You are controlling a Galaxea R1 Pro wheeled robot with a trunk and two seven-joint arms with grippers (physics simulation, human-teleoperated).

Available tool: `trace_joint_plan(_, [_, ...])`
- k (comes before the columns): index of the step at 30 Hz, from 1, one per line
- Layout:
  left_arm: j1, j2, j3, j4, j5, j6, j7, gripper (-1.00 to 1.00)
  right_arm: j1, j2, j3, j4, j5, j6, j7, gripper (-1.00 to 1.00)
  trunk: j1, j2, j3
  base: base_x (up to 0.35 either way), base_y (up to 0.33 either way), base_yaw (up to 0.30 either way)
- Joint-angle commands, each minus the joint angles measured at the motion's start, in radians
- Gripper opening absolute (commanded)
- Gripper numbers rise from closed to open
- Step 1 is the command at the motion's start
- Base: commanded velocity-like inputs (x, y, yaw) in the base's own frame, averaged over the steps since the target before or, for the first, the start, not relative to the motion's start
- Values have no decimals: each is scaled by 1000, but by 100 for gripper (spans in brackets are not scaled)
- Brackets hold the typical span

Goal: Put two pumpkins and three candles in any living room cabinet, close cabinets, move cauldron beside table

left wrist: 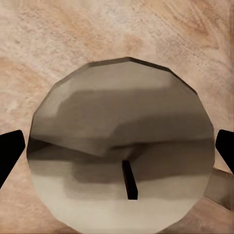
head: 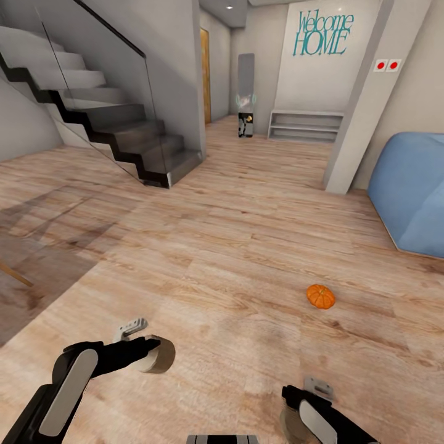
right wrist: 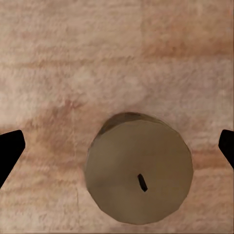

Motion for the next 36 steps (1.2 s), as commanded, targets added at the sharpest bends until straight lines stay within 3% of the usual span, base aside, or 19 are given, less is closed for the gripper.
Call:
trace_joint_plan(1, [-1, -5, -3, -3, 16, 1, 11, -100, -7, -2, 7, -5, 2, -2, -2, 100, 0, 0, -1, 0, 0, 0])
trace_joint_plan(8, [-1, -14, -2, -4, 64, 0, 12, -100, -9, -1, 7, -6, 34, -41, 37, 100, 0, -1, -5, 0, 0, 0])
trace_joint_plan(12, [-1, -13, -2, -5, 66, 0, 12, -100, -10, -1, 7, -6, 33, -45, 47, 100, 2, -2, -20, 0, 0, 0])
trace_joint_plan(24, [-1, -12, -1, -8, 67, 1, 12, -100, -10, -1, 1, 45, 31, -35, 46, 100, 3, -2, -24, 0, 0, 0])
trace_joint_plan(36, [-1, -12, -1, -8, 67, 1, 12, -100, -10, 2, 1, 48, 31, -35, 47, 100, 7, -4, -67, 0, 0, 0])
